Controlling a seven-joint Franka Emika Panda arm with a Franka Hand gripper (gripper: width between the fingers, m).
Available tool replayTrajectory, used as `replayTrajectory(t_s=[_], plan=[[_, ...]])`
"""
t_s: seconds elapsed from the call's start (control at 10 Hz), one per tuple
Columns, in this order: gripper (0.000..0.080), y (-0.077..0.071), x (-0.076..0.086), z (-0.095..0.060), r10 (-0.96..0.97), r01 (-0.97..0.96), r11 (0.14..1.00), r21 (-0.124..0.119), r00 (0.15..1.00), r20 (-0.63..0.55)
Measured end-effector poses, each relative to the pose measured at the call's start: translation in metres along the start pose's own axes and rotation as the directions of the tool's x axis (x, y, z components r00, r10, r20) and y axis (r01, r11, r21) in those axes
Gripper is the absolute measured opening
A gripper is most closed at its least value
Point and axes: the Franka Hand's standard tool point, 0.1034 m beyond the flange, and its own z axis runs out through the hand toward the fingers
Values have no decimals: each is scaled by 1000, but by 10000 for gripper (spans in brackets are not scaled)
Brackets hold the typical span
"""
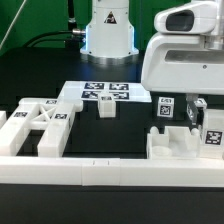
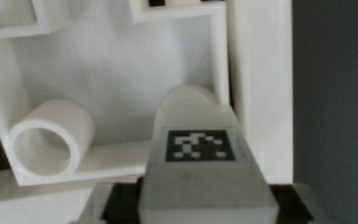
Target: Assemble chair
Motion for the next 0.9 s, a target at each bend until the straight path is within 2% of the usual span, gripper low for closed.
replayTrajectory(t_s=[0.1, 0.2, 0.3, 0.5, 0.7, 0.8, 0.9], plan=[[285, 0, 0, 0, 71, -71, 997, 2, 997, 0], [285, 0, 1, 0, 227, -227, 974, 19, 974, -4], [285, -2, 0, 0, 379, -378, 925, 32, 926, 1], [285, -4, -1, 1, 614, -614, 788, 38, 789, 17], [285, -5, 0, 1, 773, -773, 633, 34, 634, 31], [285, -5, 1, 1, 808, -809, 587, 21, 587, 38], [285, -5, 2, 1, 870, -871, 491, 9, 491, 44]])
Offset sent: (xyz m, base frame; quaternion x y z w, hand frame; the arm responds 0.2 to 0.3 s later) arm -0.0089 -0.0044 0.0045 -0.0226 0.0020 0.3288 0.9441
